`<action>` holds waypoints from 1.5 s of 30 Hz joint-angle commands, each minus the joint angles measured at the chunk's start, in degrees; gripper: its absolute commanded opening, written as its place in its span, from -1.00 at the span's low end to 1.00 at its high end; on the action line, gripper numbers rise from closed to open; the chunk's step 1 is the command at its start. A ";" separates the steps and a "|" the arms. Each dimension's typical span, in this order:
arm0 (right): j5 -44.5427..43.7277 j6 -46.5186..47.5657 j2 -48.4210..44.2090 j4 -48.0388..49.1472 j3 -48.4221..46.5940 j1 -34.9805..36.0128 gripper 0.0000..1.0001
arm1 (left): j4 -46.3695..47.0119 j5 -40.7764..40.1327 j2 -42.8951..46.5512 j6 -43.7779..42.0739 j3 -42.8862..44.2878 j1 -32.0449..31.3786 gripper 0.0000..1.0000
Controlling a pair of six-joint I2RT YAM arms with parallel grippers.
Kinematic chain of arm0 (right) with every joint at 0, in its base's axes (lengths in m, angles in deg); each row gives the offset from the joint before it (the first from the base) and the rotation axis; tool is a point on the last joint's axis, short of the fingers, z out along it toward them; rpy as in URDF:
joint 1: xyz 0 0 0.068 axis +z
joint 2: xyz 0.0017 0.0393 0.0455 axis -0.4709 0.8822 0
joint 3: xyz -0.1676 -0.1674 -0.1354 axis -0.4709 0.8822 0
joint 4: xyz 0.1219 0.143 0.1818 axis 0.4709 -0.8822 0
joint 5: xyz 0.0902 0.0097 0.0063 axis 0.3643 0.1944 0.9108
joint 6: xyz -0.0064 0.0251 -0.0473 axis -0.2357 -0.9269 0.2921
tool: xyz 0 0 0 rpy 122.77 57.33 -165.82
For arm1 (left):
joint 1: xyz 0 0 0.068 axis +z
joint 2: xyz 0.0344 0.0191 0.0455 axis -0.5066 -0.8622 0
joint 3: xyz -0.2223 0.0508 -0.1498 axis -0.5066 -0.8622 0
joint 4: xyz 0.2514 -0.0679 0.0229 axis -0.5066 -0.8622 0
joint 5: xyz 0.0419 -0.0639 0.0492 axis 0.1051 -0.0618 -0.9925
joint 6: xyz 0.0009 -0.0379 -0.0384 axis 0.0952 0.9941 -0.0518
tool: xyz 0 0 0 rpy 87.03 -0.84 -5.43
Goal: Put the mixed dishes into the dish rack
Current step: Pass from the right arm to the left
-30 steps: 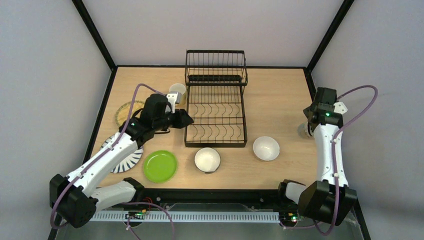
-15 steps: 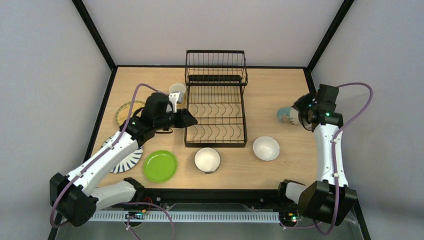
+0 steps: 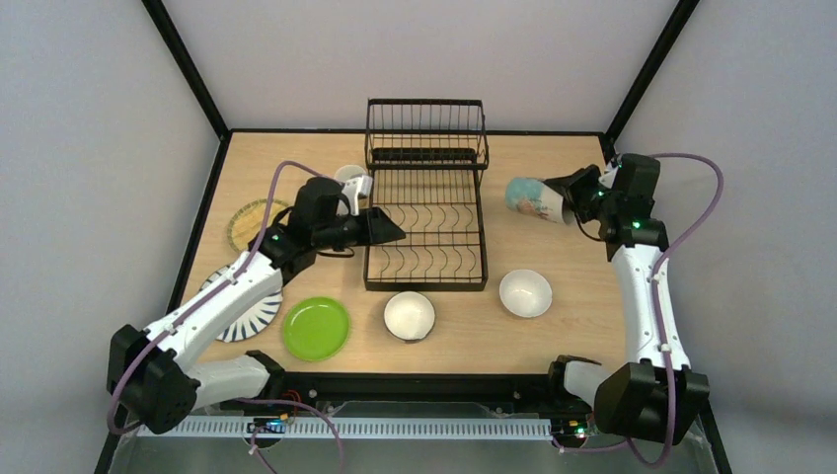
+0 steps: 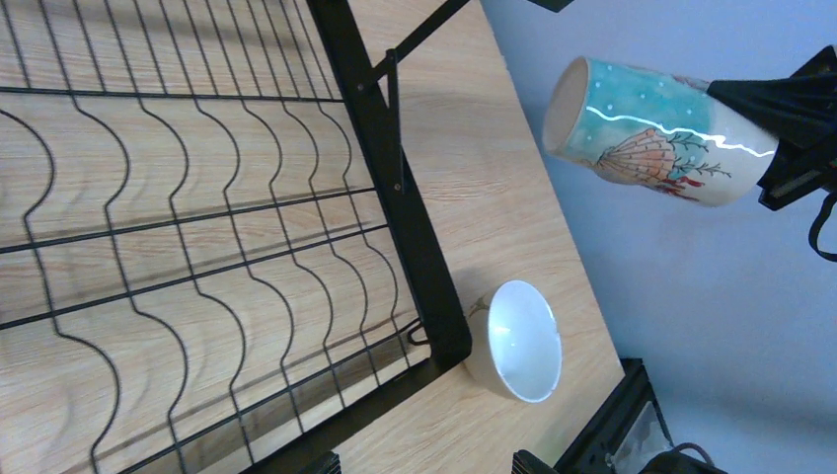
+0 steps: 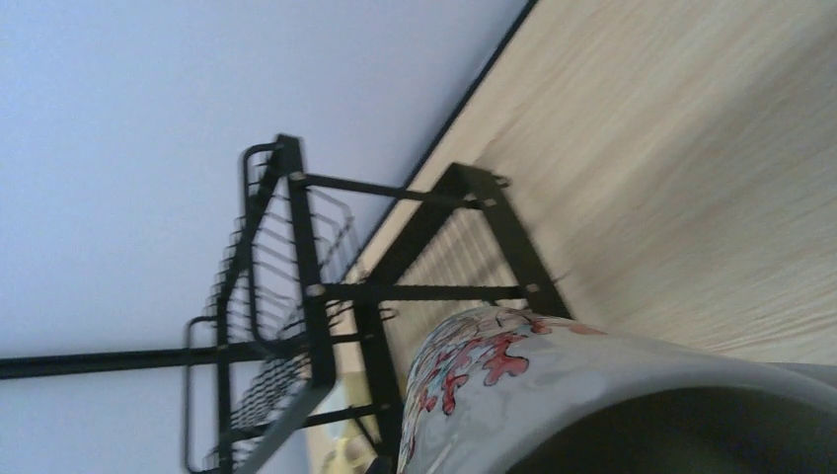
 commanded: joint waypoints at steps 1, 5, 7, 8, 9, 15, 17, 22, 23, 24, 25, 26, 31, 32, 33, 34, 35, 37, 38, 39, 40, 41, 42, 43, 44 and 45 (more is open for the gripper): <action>6.81 -9.77 -3.05 11.96 -4.04 2.16 -1.00 | 4.59 1.75 -1.73 3.17 1.09 -1.32 0.98; 7.90 -15.87 -3.09 15.25 -5.22 4.49 -1.00 | 6.75 1.60 -2.91 4.12 1.59 -2.44 0.98; 8.35 -19.52 -3.11 16.61 -5.98 5.39 -1.00 | 7.59 1.31 -3.40 4.14 1.98 -2.95 0.98; 8.72 -21.25 -3.17 17.47 -6.29 5.84 -1.00 | 8.19 1.24 -3.62 4.14 2.13 -3.22 0.98; 9.28 -22.94 -3.14 18.18 -6.73 6.24 -1.00 | 8.89 1.05 -3.85 4.21 2.19 -3.57 0.98; 12.01 -32.24 -3.04 20.29 -8.93 7.54 -1.00 | 14.20 -0.01 -5.87 4.41 2.64 -4.99 0.98; 13.15 -35.37 -3.09 21.13 -9.01 7.75 -1.00 | 15.85 -0.12 -7.05 4.13 3.21 -5.41 0.98; 15.70 -43.75 -3.48 24.42 -7.74 8.45 -1.00 | 19.74 -1.75 -10.36 2.32 5.97 -6.53 0.98; 16.25 -45.69 -3.55 25.77 -7.26 8.57 -1.00 | 20.78 -1.98 -10.87 2.06 6.53 -6.62 0.98; 16.92 -47.94 -3.64 27.83 -6.35 8.70 -1.00 | 21.84 -2.26 -11.51 1.95 7.03 -6.64 0.98; 17.73 -50.85 -3.66 30.35 -5.56 8.88 -1.00 | 22.89 -2.51 -12.06 1.94 7.63 -6.64 0.98; 18.03 -52.61 -3.66 31.73 -5.13 9.05 -1.00 | 24.08 -2.66 -12.62 1.94 7.93 -6.64 0.98; 19.34 -59.07 -3.57 36.12 -2.83 9.21 -1.00 | 32.64 -4.33 -14.54 2.81 7.85 -6.79 0.98; 19.53 -59.88 -3.57 36.64 -2.28 9.21 -1.00 | 35.03 -5.21 -14.56 2.82 7.23 -7.00 0.98; 19.70 -60.83 -3.55 37.55 -1.54 9.32 -1.00 | 37.65 -6.27 -14.38 2.57 6.42 -7.57 0.98; 19.84 -62.14 -3.57 38.80 -0.42 9.51 -1.00 | 40.43 -7.83 -14.14 1.95 5.49 -8.20 0.98; 19.74 -63.39 -3.55 40.85 0.69 9.55 -1.00 | 42.81 -9.11 -13.92 1.13 4.77 -8.81 0.98; 19.58 -65.24 -3.50 42.82 2.16 9.56 -1.00 | 46.29 -11.00 -14.27 -0.99 4.23 -10.11 0.98; 19.39 -65.93 -3.37 43.80 2.75 9.56 -1.00 | 47.48 -11.24 -14.65 -2.00 4.22 -10.63 0.98; 19.34 -66.73 -3.21 44.85 3.24 10.73 -1.00 | 49.00 -11.56 -15.06 -3.00 4.22 -11.19 0.98; 19.26 -67.50 -2.98 45.83 3.54 11.28 -1.00 | 49.89 -12.05 -15.54 -3.84 4.17 -11.74 0.98; 19.13 -68.45 -2.77 46.78 3.79 11.74 -1.00 | 50.69 -12.60 -15.91 -4.61 4.13 -12.36 0.98; 18.81 -69.13 -2.47 47.53 3.83 12.11 -1.00 | 51.51 -13.22 -16.49 -5.20 4.19 -12.93 0.98; 18.58 -69.76 -2.14 48.46 3.89 12.63 -1.00 | 52.36 -13.47 -17.14 -5.61 4.27 -13.37 0.98; 18.40 -70.31 -1.83 49.35 3.90 13.12 -1.00 | 53.53 -13.68 -17.79 -6.11 4.30 -13.85 0.98; 18.10 -70.76 -1.51 50.05 3.97 13.68 -1.00 | 54.72 -13.81 -18.40 -6.58 4.30 -14.33 0.98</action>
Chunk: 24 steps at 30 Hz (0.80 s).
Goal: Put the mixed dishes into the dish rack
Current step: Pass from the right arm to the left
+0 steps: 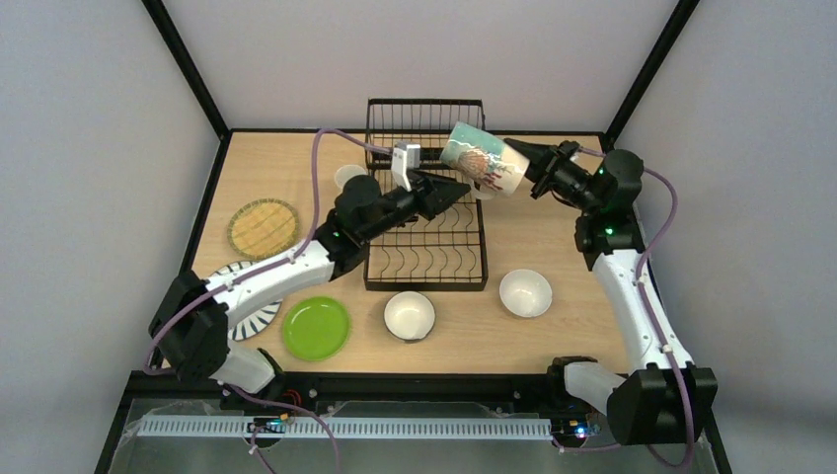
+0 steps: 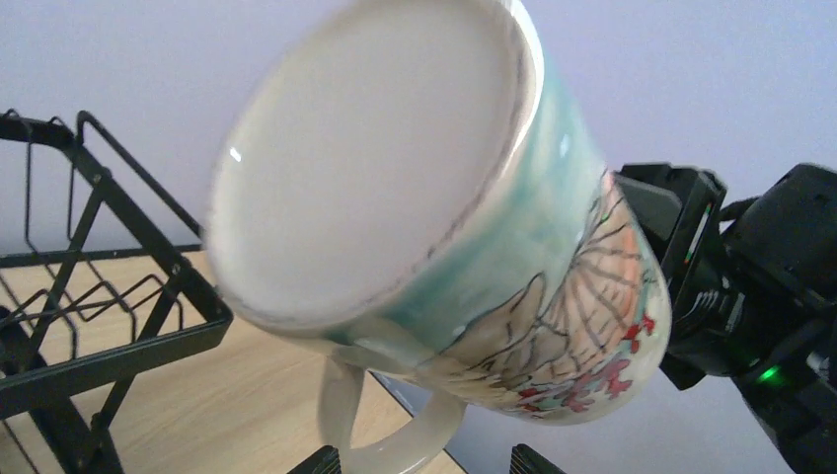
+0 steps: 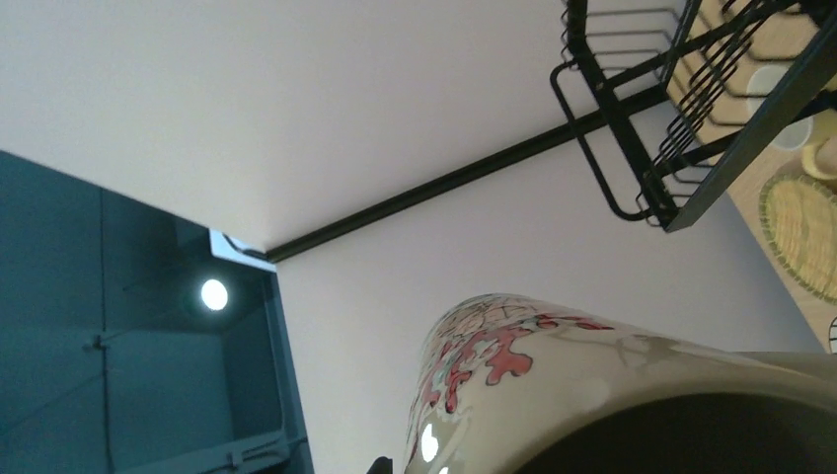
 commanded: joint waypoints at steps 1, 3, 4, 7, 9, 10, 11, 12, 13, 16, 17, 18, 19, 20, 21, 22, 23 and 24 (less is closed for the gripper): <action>-0.37 -7.17 0.07 12.73 -0.68 2.29 -1.00 | 8.82 -3.42 -3.30 -4.88 -0.47 -2.20 0.98; -0.46 -8.17 0.49 14.44 -0.22 2.88 -1.00 | 8.96 -3.43 -4.71 -5.83 0.84 -3.20 0.98; -0.46 -8.59 0.61 15.22 0.07 3.13 -1.00 | 8.70 -3.18 -5.38 -6.10 1.60 -3.68 0.98; -0.38 -9.16 0.07 15.92 1.39 3.32 -1.00 | 9.77 -2.86 -6.57 -6.48 2.22 -4.49 0.98; -0.44 -9.75 -0.67 16.40 2.98 3.28 -1.00 | 11.25 -2.83 -6.80 -6.29 2.02 -4.78 0.98; -0.54 -10.15 -1.14 16.96 3.91 3.36 -1.00 | 12.16 -2.86 -6.75 -6.27 1.80 -4.88 0.98; -0.55 -10.58 -1.43 17.37 4.67 3.32 -1.00 | 12.96 -2.97 -6.69 -6.32 1.68 -4.97 0.98; -0.59 -10.97 -1.77 17.82 5.45 3.33 -1.00 | 13.60 -3.18 -6.65 -6.27 1.47 -5.01 0.98; -0.57 -11.13 -1.97 17.96 5.90 3.32 -1.00 | 14.23 -3.22 -6.58 -6.22 1.31 -5.08 0.98; -0.55 -11.80 -2.59 18.53 7.02 3.32 -1.00 | 16.80 -3.23 -6.25 -6.06 0.38 -5.17 0.98; -0.55 -11.99 -2.84 18.58 7.18 3.39 -1.00 | 17.25 -3.41 -6.15 -6.29 0.11 -5.26 0.98; -0.55 -12.04 -3.02 18.58 7.27 3.36 -1.00 | 16.95 -3.75 -5.98 -6.69 -0.03 -5.35 0.98; -0.55 -12.05 -3.21 18.51 7.29 3.40 -1.00 | 16.33 -3.98 -5.81 -6.80 -0.10 -5.37 0.98; -0.55 -12.09 -3.27 18.57 7.29 3.36 -1.00 | 16.16 -3.87 -5.44 -7.00 -0.42 -5.37 0.98; -0.48 -12.24 -3.23 18.92 7.29 3.37 -1.00 | 16.36 -3.58 -5.00 -7.05 -0.94 -5.32 0.98; -0.46 -12.57 -3.01 19.70 7.37 3.32 -1.00 | 16.47 -3.17 -4.40 -7.00 -1.58 -5.36 0.98; -0.46 -12.77 -2.82 20.44 7.31 3.35 -1.00 | 16.29 -2.87 -3.60 -7.08 -2.17 -5.37 0.98; -0.42 -12.82 -2.49 20.90 7.06 3.32 -1.00 | 15.85 -2.71 -2.72 -7.41 -2.90 -5.43 0.98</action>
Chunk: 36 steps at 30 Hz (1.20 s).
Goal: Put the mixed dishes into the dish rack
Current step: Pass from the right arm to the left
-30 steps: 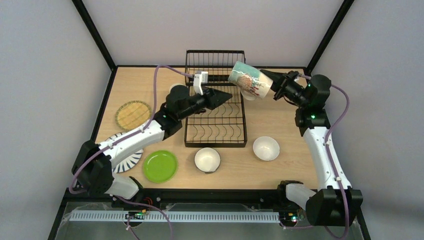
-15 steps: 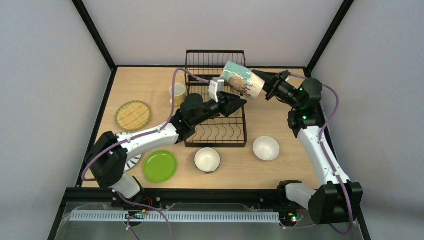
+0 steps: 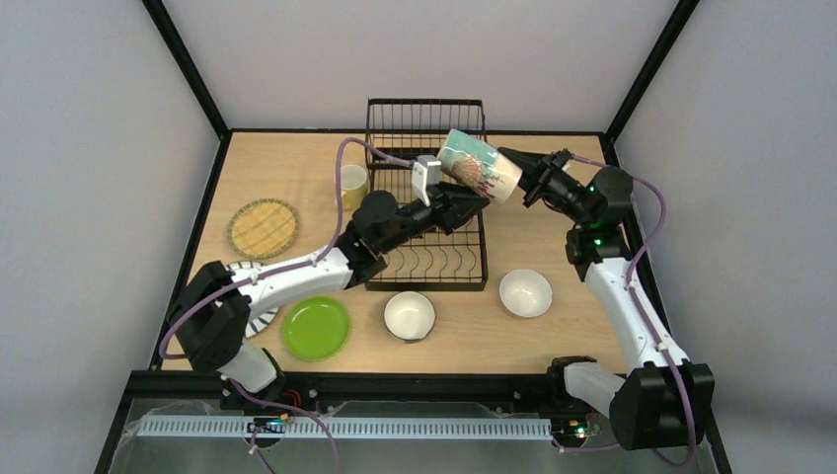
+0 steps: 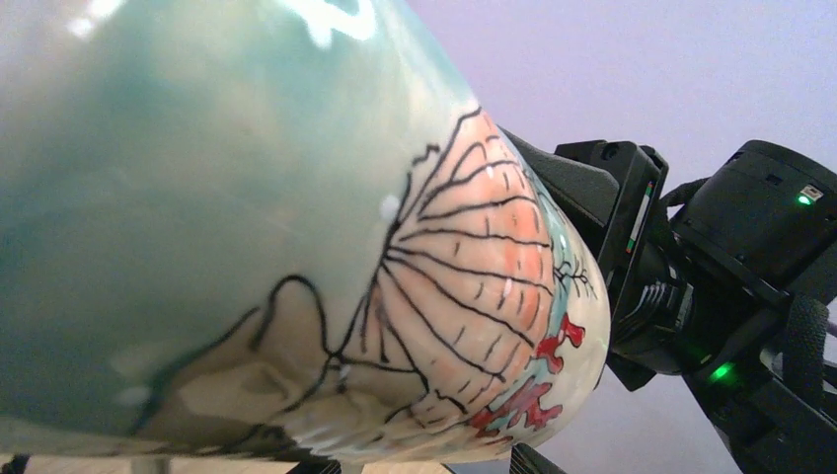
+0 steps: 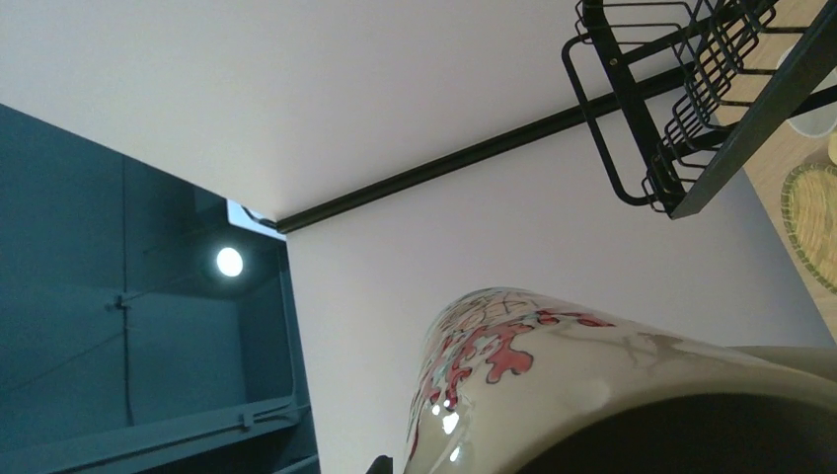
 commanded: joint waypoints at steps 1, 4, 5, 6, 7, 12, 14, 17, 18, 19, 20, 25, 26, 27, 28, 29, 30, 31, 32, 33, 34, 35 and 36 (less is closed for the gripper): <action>1.00 -10.03 -1.41 8.00 -0.77 0.43 -1.00 | 3.55 -0.89 4.73 -2.71 -2.95 -0.29 0.98; 0.95 -9.33 -0.78 8.12 -1.88 0.43 -1.00 | 0.33 -2.35 8.60 -4.20 -5.40 -0.30 0.98; 0.86 -9.09 -0.44 8.11 -2.23 0.40 -1.00 | -0.81 -2.89 9.82 -4.59 -6.05 -0.30 0.98; 0.85 -8.69 -0.12 8.16 -2.71 0.38 -1.00 | -1.82 -3.25 11.13 -5.03 -6.68 -0.30 0.98; 0.81 -8.44 0.19 8.24 -3.10 0.39 -1.00 | -2.60 -3.49 12.30 -5.42 -7.23 -0.30 0.98; 0.98 -8.46 0.82 8.36 -4.18 0.46 -1.00 | -6.25 -6.42 15.64 -7.96 -9.56 -0.30 0.98; 0.94 -8.67 0.53 8.21 -4.07 0.38 -1.00 | -6.26 -7.03 15.52 -8.95 -10.11 -0.30 0.98; 1.08 -9.36 0.41 8.31 -3.91 0.49 -1.00 | -6.46 -7.23 14.36 -9.89 -9.71 -0.29 0.98; 1.30 -9.69 0.46 8.48 -3.92 0.46 -1.00 | -6.44 -7.55 14.02 -10.16 -9.77 -0.24 0.98; 1.44 -9.93 0.49 8.52 -4.19 0.51 -1.00 | -6.37 -7.98 13.67 -10.66 -9.97 -0.29 0.98; 1.46 -10.06 0.50 8.42 -4.44 0.44 -1.00 | -6.29 -8.50 13.44 -11.13 -10.18 -0.30 0.98; 1.90 -9.98 0.84 7.47 -5.74 0.44 -1.00 | -5.10 -11.16 11.88 -12.13 -11.04 0.70 0.98; 1.98 -9.98 0.85 7.40 -5.84 0.44 -1.00 | -4.65 -11.40 11.61 -12.12 -11.23 1.13 0.98; 2.11 -9.91 0.88 7.37 -5.90 0.43 -1.00 | -4.24 -11.62 11.24 -12.09 -11.39 1.62 0.98; 2.23 -9.75 0.86 7.07 -5.98 0.43 -1.00 | -3.79 -11.88 10.96 -11.96 -11.52 2.12 0.98; 2.33 -9.53 0.73 6.66 -6.10 0.48 -1.00 | -3.15 -11.98 10.59 -11.84 -11.66 2.63 0.98; 2.46 -9.32 0.57 6.22 -6.20 0.48 -1.00 | -2.51 -12.02 10.10 -11.83 -11.71 3.23 0.98; 2.51 -9.14 0.47 5.87 -6.16 0.48 -1.00 | -1.89 -11.93 9.58 -11.78 -11.59 3.64 0.98; 2.56 -8.96 0.31 5.56 -6.06 0.47 -1.00 | -1.28 -11.72 8.97 -11.68 -11.43 4.06 0.98; 2.60 -8.81 0.26 5.30 -5.91 0.44 -1.00 | -0.73 -11.34 8.39 -11.58 -11.10 4.36 0.98; 2.71 -8.64 0.17 5.14 -5.80 0.44 -1.00 | -0.28 -11.08 7.83 -11.55 -10.66 4.62 0.98; 2.77 -8.43 0.15 5.02 -5.71 0.45 -1.00 | 0.02 -10.82 6.98 -11.75 -9.91 4.70 0.98; 2.86 -8.40 0.15 4.94 -5.62 0.48 -1.00 | 0.25 -10.60 6.31 -12.00 -9.30 4.71 0.98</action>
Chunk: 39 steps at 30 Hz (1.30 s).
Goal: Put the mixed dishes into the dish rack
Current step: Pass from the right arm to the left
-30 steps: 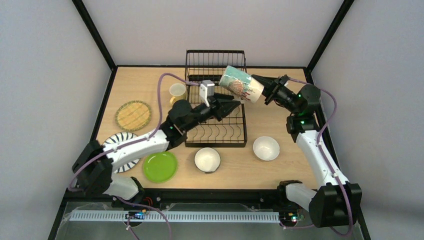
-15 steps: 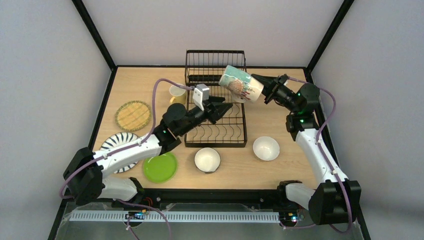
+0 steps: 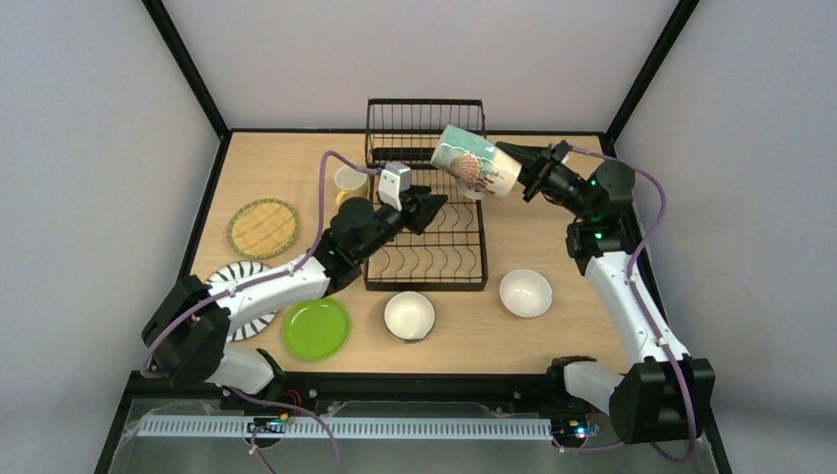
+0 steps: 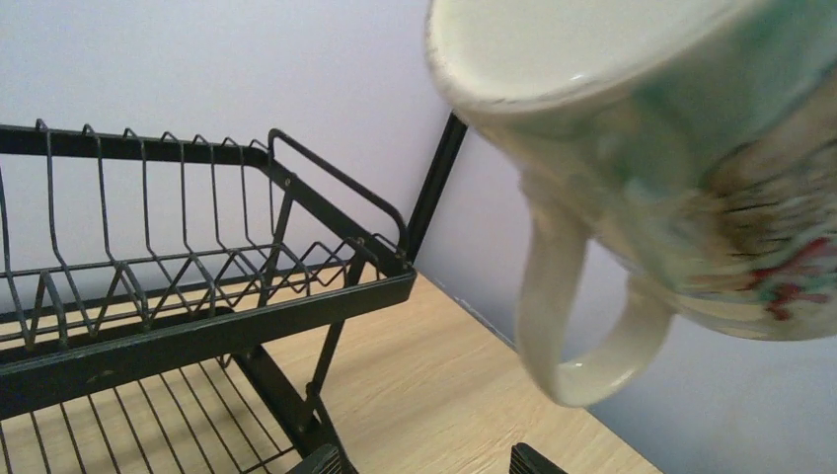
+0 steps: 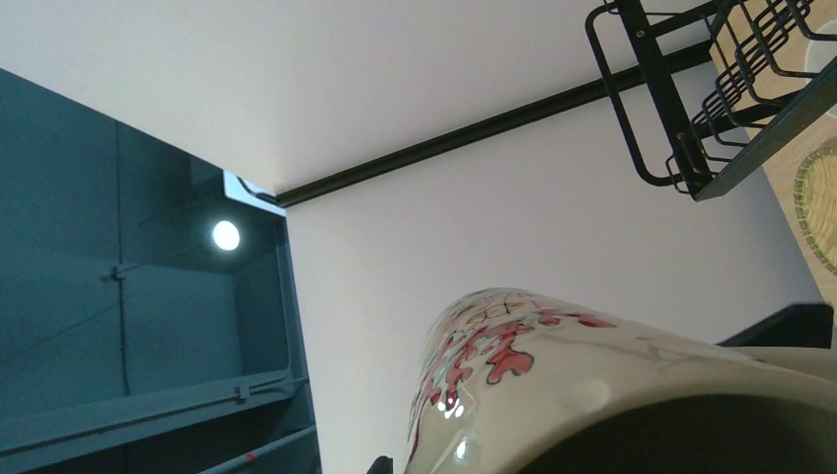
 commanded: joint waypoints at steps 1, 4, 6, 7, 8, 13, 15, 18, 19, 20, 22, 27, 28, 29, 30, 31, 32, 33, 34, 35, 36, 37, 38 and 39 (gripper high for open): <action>0.31 -8.37 -1.47 3.65 -2.67 0.24 -1.00 | 4.65 -0.13 -3.10 -1.62 2.14 0.66 0.98; 0.25 -8.29 -1.56 3.59 -2.67 0.26 -1.00 | 5.64 0.96 -5.08 -1.35 3.58 0.84 0.98; 0.47 -8.30 -1.60 3.67 -2.44 0.34 -1.00 | 6.66 2.72 -5.88 -1.09 4.08 0.84 0.98; 0.43 -8.34 -1.76 3.64 -2.22 0.32 -1.00 | 6.96 2.99 -6.15 -1.01 4.34 0.84 0.98; 0.43 -8.37 -1.93 3.65 -1.96 0.36 -1.00 | 7.12 3.26 -6.43 -1.03 4.63 0.84 0.98; 0.08 -8.84 -2.62 4.65 -0.07 0.33 -1.00 | 8.20 5.55 -6.77 -1.37 5.40 0.93 0.98; 0.20 -8.65 -2.61 4.64 -0.03 0.37 -1.00 | 8.29 6.65 -6.64 -1.35 5.63 1.08 0.98; 0.05 -8.42 -2.61 4.64 0.15 0.35 -1.00 | 8.42 8.23 -6.44 -1.16 5.74 1.36 0.98; 0.04 -8.38 -2.61 4.65 0.21 0.38 -1.00 | 8.46 8.57 -6.30 -1.12 5.74 1.37 0.98; -0.03 -8.37 -2.61 4.61 0.28 0.33 -1.00 | 8.38 8.82 -6.28 -1.16 5.74 1.45 0.98; 0.05 -8.29 -2.61 4.66 0.32 0.37 -1.00 | 8.43 9.39 -6.14 -1.04 5.74 1.46 0.98; 0.64 -8.37 -2.52 4.87 0.06 0.33 -1.00 | 8.78 10.26 -6.61 -1.14 6.15 1.55 0.98; 0.74 -8.37 -2.59 4.91 0.13 0.46 -1.00 | 9.03 10.44 -6.74 -1.16 6.25 1.61 0.98; 0.87 -8.49 -2.65 4.92 0.27 0.52 -1.00 | 9.35 10.62 -6.88 -1.20 6.39 1.66 0.98; 0.85 -8.68 -2.74 5.07 0.50 0.64 -1.00 | 9.49 10.82 -7.04 -1.20 6.58 1.64 0.98; 0.82 -8.74 -2.78 5.20 0.65 0.83 -1.00 | 9.53 11.01 -7.30 -1.20 6.96 1.72 0.98; 0.90 -8.73 -2.84 5.23 0.79 0.85 -1.00 | 9.48 11.30 -7.52 -1.25 7.32 1.79 0.98; 1.05 -8.72 -2.91 5.22 0.97 0.99 -1.00 | 9.54 11.52 -7.74 -1.33 7.63 1.81 0.98; 1.10 -8.72 -3.06 5.11 1.20 1.02 -1.00 | 9.52 11.61 -7.88 -1.44 7.87 1.86 0.98; 1.10 -8.72 -3.32 4.97 1.39 1.07 -1.00 | 9.48 11.63 -8.01 -1.40 8.00 1.94 0.98; 1.21 -8.72 -3.47 5.00 1.46 1.09 -1.00 | 9.53 11.65 -8.08 -1.32 8.09 2.05 0.98; 1.35 -8.60 -3.61 4.80 1.47 1.11 -1.00 | 9.56 11.68 -8.22 -1.29 8.19 2.19 0.98; 1.37 -8.49 -3.77 4.44 1.39 1.24 -1.00 | 9.60 11.62 -8.25 -1.29 8.20 2.31 0.98; 1.30 -8.46 -3.95 4.24 1.38 1.40 -1.00 | 9.82 11.69 -8.38 -1.29 8.22 2.46 0.98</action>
